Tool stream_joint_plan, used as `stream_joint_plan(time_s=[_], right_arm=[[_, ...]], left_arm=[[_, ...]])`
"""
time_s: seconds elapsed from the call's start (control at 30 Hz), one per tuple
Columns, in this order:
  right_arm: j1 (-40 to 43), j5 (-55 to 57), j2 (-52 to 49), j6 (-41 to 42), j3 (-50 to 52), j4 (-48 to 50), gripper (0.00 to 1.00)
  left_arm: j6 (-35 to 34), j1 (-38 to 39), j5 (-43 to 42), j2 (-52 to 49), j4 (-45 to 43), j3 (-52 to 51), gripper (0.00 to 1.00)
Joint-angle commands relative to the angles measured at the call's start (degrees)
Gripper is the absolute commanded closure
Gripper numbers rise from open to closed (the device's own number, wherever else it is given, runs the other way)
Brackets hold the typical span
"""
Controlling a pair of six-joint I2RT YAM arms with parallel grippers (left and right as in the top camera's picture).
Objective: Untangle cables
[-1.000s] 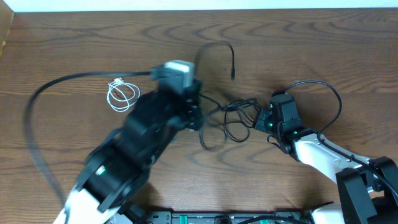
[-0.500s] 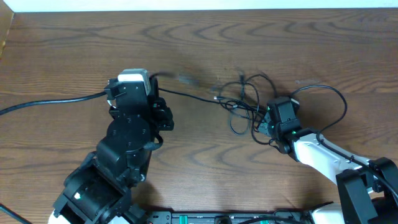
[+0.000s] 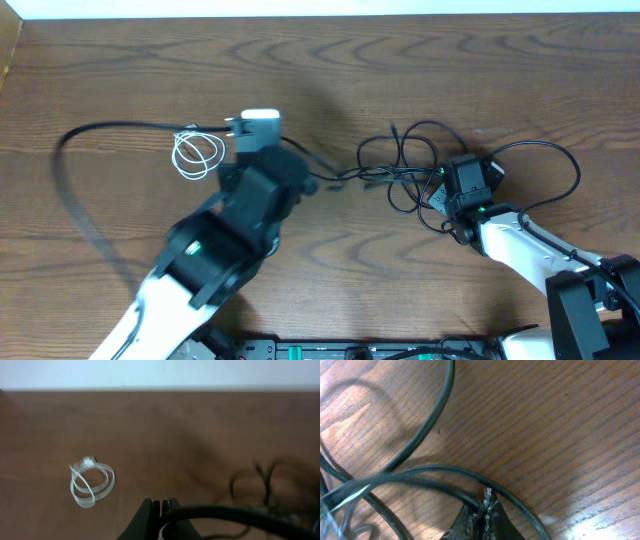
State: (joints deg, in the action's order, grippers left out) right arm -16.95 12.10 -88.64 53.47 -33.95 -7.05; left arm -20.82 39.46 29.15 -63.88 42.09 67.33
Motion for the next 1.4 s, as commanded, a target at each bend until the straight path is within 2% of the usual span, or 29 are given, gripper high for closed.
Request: stream_joint_plan(time_s=[0.0, 0.27, 0.37, 0.47, 0.6, 0.77, 0.8, 1.0, 1.1, 1.37], right_arm=[[0.8, 1.2, -0.9, 1.1, 1.0, -0.9, 0.99], [0.8, 0.8, -0.9, 1.1, 1.0, -0.8, 0.99], [0.8, -0.9, -0.9, 0.2, 1.0, 0.2, 0.98], [0.8, -5.8, -0.9, -4.9, 1.0, 3.3, 0.96], [0.8, -12.1, -0.9, -11.3, 1.0, 7.1, 0.94], [0.8, -12.5, -0.9, -11.6, 1.0, 7.3, 0.94], [0.8, -12.5, -0.9, -11.6, 1.0, 7.3, 0.94], [0.8, -12.5, -0.9, -11.6, 1.0, 7.3, 0.92], [0.8, -12.5, -0.9, -11.6, 1.0, 7.3, 0.92], [0.8, -12.6, -0.9, -11.6, 1.0, 7.3, 0.89]], left_arm=[[-0.9, -0.3, -3.3, -4.8, 1.6, 1.2, 0.92], [-0.9, -0.3, -4.1, -15.8, 5.4, 1.2, 0.93], [-0.9, -0.3, -8.6, -18.6, 5.7, 1.2, 0.92], [-0.9, -0.3, -14.7, -20.9, 5.6, 1.2, 0.89], [3.1, -0.3, -19.0, -23.2, 6.5, 1.2, 0.68], [5.9, -0.3, -19.3, -23.4, 10.6, 3.1, 0.47], [6.2, -0.3, -19.3, -23.3, 11.5, 4.0, 0.45], [6.2, -0.3, -22.1, -23.3, 13.8, 9.9, 0.44], [6.2, -0.3, -25.1, -23.4, 11.4, 10.1, 0.44], [4.6, -0.3, -25.1, -24.6, 9.9, 9.8, 0.44]])
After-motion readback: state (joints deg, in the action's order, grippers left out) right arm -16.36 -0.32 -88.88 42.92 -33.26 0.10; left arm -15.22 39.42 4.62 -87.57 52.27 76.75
